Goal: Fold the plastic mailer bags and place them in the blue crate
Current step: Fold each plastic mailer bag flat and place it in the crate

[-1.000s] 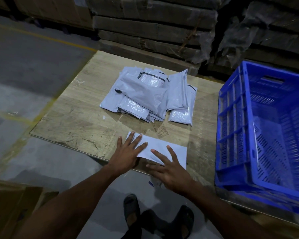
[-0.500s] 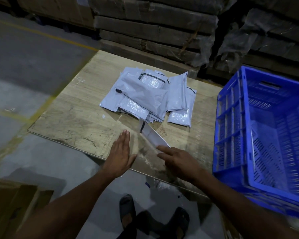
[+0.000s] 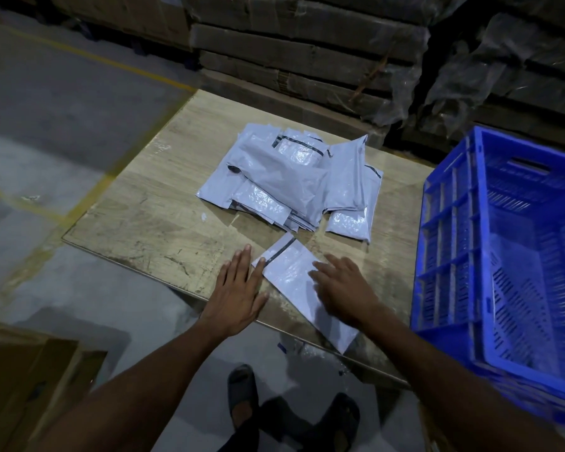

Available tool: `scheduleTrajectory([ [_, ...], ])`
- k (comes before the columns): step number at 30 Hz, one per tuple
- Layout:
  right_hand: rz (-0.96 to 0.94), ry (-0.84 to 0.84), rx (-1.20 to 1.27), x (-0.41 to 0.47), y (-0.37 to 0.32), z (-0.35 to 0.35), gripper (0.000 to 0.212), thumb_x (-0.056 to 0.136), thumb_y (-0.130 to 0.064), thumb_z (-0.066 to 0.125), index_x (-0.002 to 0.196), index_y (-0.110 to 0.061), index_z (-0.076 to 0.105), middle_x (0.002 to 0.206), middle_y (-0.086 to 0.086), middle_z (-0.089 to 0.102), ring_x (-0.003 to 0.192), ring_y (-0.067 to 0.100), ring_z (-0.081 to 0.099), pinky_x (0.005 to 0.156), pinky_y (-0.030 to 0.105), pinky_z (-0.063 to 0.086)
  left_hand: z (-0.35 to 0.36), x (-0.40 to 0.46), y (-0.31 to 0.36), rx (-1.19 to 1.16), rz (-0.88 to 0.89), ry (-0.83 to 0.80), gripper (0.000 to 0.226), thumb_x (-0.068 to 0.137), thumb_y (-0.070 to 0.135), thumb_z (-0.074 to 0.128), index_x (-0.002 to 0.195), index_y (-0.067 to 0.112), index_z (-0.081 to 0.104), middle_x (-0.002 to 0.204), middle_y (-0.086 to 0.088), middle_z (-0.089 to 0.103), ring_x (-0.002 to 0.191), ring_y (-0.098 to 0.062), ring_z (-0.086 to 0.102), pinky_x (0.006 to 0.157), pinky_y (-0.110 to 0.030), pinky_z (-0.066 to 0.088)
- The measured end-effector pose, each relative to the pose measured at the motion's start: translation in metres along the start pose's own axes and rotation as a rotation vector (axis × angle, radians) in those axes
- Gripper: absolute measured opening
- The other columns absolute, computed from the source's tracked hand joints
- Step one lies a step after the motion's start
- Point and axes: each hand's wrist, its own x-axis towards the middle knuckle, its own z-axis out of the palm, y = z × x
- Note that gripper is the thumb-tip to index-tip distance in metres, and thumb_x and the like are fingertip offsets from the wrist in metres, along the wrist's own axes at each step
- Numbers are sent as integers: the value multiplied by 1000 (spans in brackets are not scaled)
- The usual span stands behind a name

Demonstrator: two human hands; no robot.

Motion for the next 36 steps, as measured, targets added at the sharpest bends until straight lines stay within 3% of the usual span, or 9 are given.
scheduleTrajectory([
  [3, 65, -85, 2, -6, -32, 35, 51, 98, -41, 34, 128, -16, 67, 140, 8, 61, 133, 27, 54, 107, 55, 43, -5, 0, 4, -13, -31, 18, 70, 104, 52, 29, 160, 10, 27, 172, -19, 8, 159, -36, 9, 124, -56, 14],
  [6, 2, -29, -46, -5, -38, 50, 50, 95, -39, 40, 131, -17, 65, 145, 8, 57, 135, 27, 52, 111, 52, 38, -11, 8, 16, 33, 92, 61, 62, 106, 42, 27, 153, 6, 45, 167, -16, 30, 156, -32, 25, 122, -59, 28],
  [9, -74, -19, 74, -6, -41, 51, 58, 93, -35, 53, 146, -12, 49, 153, 9, 47, 145, 26, 40, 116, 50, 19, -6, 17, 33, 34, 223, 54, 59, 108, 36, 25, 153, 4, 46, 163, -15, 38, 154, -29, 31, 123, -52, 31],
  [14, 146, 86, 359, -9, -60, 56, 61, 103, -34, 21, 159, -10, 24, 166, 4, 21, 155, 15, 9, 123, 49, 9, -4, 23, 46, 42, 157, 27, 60, 106, 38, 28, 157, 9, 42, 165, -9, 36, 151, -26, 35, 118, -46, 35],
  [19, 297, 146, 302, -4, -68, 64, 59, 106, -40, 20, 158, -13, 28, 167, 1, 21, 155, 14, 11, 123, 50, 11, -12, 32, 41, 67, 174, 52, 58, 103, 39, 35, 152, 12, 48, 160, -7, 44, 138, -30, 46, 104, -47, 42],
  [22, 356, 99, 258, -7, -63, 67, 64, 106, -50, 14, 159, -15, 24, 168, -1, 17, 155, 13, 7, 123, 52, 12, -8, 32, 37, 91, 166, 45, 62, 104, 44, 33, 157, 15, 40, 162, -7, 40, 142, -32, 41, 107, -50, 37],
  [26, 390, 34, 173, -27, -46, 67, 74, 104, -62, 13, 161, -16, 19, 169, 0, 7, 156, 17, 1, 123, 53, 10, -4, 32, 32, 114, 157, -11, 66, 106, 52, 27, 164, 19, 26, 171, -5, 21, 156, -37, 19, 120, -56, 25],
  [30, 430, -21, 139, -47, -30, 62, 71, 100, -70, 15, 161, -34, 7, 169, -6, -5, 156, 20, -7, 122, 55, 2, -2, 31, 28, 103, 151, -32, 68, 106, 55, 26, 165, 23, 19, 174, -3, 9, 159, -38, 3, 125, -58, 16],
  [36, 509, -86, 196, -62, -19, 59, 80, 93, -80, 12, 159, -40, -10, 167, -3, -21, 152, 21, -24, 123, 55, -2, -2, 24, 22, 133, 125, -11, 70, 105, 57, 30, 165, 23, 19, 174, -6, 4, 159, -37, -1, 124, -59, 17],
])
